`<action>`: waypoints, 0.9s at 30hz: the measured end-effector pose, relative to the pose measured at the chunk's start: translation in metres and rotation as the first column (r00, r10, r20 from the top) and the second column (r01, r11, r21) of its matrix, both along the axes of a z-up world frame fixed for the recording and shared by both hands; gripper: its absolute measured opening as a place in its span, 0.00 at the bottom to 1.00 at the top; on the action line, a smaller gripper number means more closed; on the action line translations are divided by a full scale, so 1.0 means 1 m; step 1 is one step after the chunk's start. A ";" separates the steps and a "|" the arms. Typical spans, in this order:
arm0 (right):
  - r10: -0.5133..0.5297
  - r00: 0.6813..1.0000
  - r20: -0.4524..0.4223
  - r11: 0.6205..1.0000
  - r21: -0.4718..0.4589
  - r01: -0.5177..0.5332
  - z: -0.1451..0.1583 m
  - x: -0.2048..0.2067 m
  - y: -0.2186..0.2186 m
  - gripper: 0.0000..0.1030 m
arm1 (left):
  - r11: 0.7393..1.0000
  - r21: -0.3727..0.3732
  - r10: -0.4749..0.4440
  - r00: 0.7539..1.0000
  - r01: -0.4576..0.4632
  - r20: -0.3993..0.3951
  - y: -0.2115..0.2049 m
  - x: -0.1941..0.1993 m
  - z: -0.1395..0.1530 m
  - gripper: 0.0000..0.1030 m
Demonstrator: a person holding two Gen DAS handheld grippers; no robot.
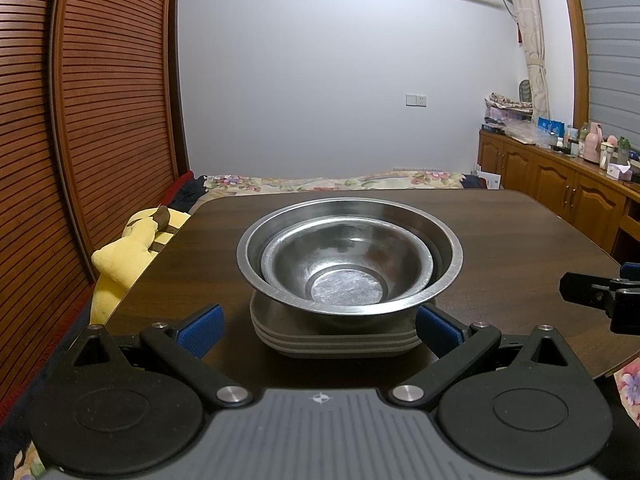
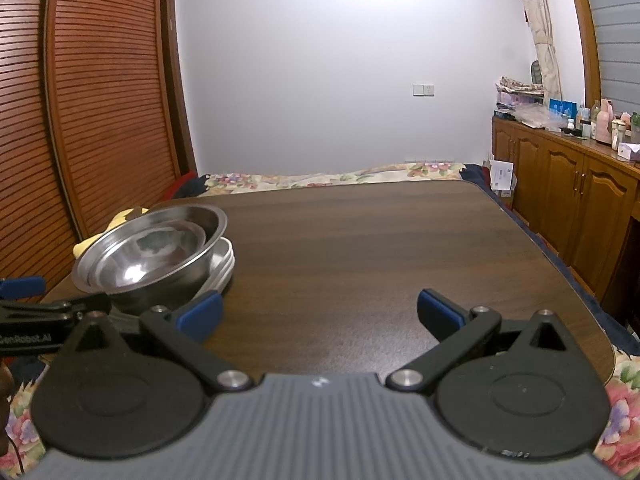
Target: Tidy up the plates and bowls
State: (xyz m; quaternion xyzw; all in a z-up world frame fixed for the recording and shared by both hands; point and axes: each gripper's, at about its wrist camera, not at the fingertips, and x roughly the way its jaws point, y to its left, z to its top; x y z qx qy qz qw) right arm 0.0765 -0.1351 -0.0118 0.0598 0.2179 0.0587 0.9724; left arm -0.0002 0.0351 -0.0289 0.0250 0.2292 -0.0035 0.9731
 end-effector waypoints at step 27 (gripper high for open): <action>-0.004 1.000 -0.006 1.000 0.011 0.005 0.000 -0.001 -0.004 1.00 | 1.000 -0.001 0.000 1.000 0.000 0.001 0.001 0.000 -0.001 1.00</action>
